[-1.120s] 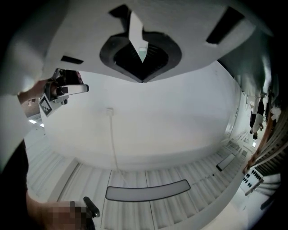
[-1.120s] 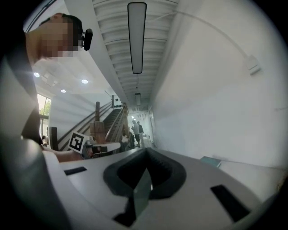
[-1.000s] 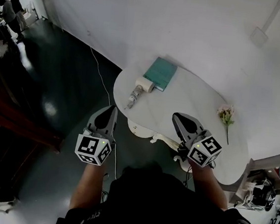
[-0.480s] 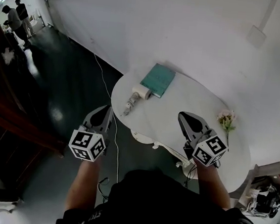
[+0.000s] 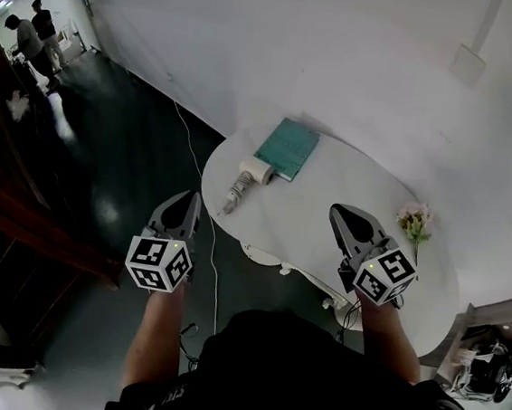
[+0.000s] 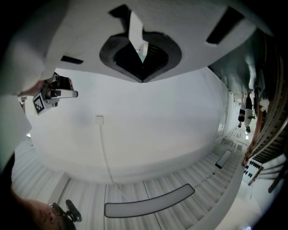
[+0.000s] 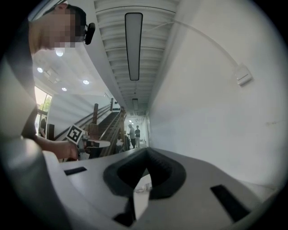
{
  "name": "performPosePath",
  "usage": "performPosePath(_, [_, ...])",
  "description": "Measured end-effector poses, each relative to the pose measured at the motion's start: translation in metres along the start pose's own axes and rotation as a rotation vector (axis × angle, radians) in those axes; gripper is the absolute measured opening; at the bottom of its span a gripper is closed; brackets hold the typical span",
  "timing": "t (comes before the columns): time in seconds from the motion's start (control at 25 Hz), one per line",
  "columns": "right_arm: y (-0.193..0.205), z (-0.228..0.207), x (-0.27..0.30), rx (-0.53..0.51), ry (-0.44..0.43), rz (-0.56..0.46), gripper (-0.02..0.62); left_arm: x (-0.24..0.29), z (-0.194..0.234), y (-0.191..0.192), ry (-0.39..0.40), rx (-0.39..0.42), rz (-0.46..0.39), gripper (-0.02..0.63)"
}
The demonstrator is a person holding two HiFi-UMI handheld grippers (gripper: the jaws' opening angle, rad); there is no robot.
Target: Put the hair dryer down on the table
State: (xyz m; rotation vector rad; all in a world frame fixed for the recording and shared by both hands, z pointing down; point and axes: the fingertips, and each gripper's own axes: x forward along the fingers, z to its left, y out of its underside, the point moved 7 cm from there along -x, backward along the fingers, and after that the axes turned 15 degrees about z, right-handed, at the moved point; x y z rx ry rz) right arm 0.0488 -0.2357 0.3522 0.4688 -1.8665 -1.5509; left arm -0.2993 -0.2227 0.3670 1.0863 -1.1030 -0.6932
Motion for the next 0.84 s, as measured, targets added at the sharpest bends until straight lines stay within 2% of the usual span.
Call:
performPosePath(0.36, [0.012, 0.008, 0.004, 0.016, -0.025, 0.016, 0.003, -0.004, 0.000, 0.026, -0.026, -0.062, 0.021, 0.009])
performPosePath(0.84, [0.013, 0.028, 0.020, 0.013, -0.057, 0.018, 0.003, -0.013, 0.009, 0.031, -0.036, -0.029, 0.032, 0.009])
